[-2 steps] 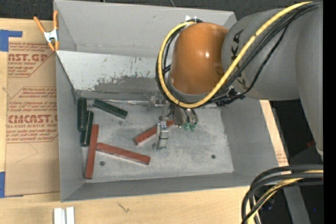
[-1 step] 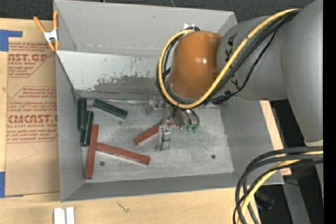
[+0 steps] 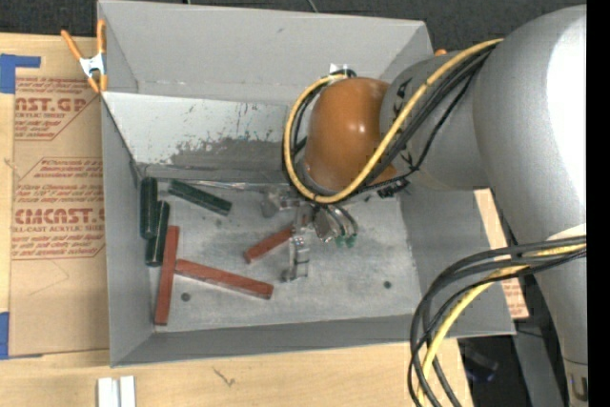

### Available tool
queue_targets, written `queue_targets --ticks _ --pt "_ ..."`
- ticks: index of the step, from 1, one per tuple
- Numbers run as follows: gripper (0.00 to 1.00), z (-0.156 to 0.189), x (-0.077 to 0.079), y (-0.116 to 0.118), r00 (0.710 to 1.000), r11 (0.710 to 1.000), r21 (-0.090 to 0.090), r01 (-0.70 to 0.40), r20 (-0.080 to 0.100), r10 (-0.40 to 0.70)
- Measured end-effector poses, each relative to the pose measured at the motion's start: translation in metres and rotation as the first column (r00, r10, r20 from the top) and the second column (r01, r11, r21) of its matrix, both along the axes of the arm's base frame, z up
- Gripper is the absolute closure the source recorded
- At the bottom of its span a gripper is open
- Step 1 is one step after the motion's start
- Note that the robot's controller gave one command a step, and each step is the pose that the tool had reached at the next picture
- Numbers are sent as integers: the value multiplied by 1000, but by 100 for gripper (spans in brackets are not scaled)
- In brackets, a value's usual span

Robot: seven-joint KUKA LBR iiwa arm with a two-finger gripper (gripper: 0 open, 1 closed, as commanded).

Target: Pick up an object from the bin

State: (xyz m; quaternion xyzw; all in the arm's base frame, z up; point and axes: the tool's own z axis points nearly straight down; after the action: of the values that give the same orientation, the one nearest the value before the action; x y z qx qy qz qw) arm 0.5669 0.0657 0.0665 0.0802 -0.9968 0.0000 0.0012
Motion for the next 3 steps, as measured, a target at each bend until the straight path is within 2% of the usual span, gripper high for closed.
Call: queue_targets --ticks 1,2,3 --pt "0 3 1 -9 992 992 1 -123 4 123" --pt "0 1 1 -5 999 999 2 -48 3 48" --pt "100 3 2 -8 992 992 1 -123 6 123"
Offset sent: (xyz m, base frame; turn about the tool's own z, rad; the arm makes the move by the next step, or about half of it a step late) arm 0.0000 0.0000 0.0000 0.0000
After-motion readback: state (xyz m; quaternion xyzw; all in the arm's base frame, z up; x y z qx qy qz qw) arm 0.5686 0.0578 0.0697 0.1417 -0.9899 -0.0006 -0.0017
